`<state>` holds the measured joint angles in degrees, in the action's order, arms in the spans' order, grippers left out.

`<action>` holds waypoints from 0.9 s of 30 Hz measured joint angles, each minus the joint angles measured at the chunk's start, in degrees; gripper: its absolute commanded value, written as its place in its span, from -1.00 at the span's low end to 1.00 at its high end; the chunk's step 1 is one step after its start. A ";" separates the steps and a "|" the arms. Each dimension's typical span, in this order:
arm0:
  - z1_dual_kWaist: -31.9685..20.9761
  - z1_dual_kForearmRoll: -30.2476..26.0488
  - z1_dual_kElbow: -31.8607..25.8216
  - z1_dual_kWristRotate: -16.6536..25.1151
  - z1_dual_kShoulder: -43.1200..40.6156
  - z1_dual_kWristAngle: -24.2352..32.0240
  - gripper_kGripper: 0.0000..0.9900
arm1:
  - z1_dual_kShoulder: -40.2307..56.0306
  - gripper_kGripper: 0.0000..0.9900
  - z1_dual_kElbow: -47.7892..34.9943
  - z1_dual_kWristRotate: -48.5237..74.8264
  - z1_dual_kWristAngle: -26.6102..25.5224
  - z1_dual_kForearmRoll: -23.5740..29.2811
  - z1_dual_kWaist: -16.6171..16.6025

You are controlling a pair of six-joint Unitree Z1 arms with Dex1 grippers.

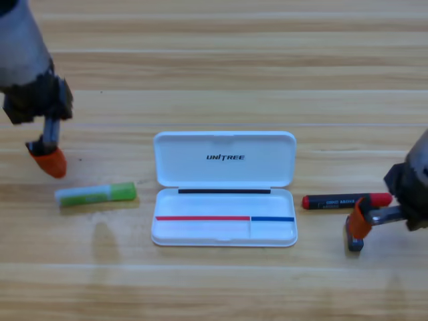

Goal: Clean up eraser and pencils

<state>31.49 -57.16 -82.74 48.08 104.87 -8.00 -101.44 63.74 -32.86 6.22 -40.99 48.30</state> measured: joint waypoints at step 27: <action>-1.28 3.68 1.66 0.01 8.25 4.56 1.00 | -9.80 0.46 -0.59 -5.71 -5.16 7.38 -3.89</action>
<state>30.22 -53.48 -81.08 48.08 113.12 -3.44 -111.24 63.15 -38.57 1.06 -33.61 44.41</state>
